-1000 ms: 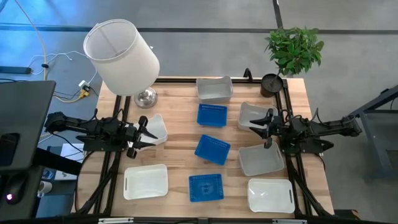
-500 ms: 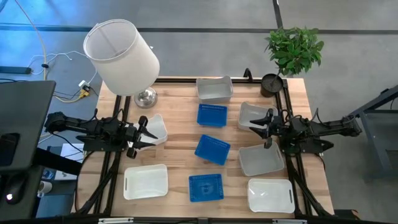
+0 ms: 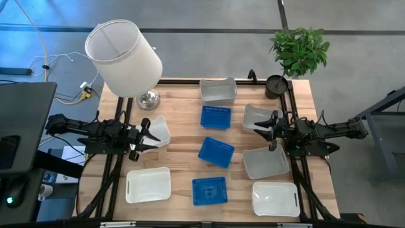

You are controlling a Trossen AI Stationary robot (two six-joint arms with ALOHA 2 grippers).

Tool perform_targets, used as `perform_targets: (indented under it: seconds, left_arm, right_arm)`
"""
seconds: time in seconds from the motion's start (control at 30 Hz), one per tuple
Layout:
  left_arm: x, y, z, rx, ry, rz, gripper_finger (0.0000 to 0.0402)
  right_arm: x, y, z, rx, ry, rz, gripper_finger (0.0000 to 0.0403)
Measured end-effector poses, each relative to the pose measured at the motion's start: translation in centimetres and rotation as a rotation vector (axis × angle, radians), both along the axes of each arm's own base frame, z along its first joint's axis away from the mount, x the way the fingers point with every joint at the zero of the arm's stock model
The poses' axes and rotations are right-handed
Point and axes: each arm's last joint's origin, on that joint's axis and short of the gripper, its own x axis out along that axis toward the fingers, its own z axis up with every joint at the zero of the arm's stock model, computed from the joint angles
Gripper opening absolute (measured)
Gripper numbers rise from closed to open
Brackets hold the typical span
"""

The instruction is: Stack baskets by color

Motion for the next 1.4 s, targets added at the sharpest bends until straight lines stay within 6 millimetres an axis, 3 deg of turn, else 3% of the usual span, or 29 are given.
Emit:
perform_targets:
  seconds: [1.4]
  left_arm:
    - [0.01, 0.15, 0.01, -0.023, 0.002, 0.054, 0.0127]
  right_arm:
    - [0.00, 0.00, 0.00, 0.000, 0.000, 0.000, 0.0135]
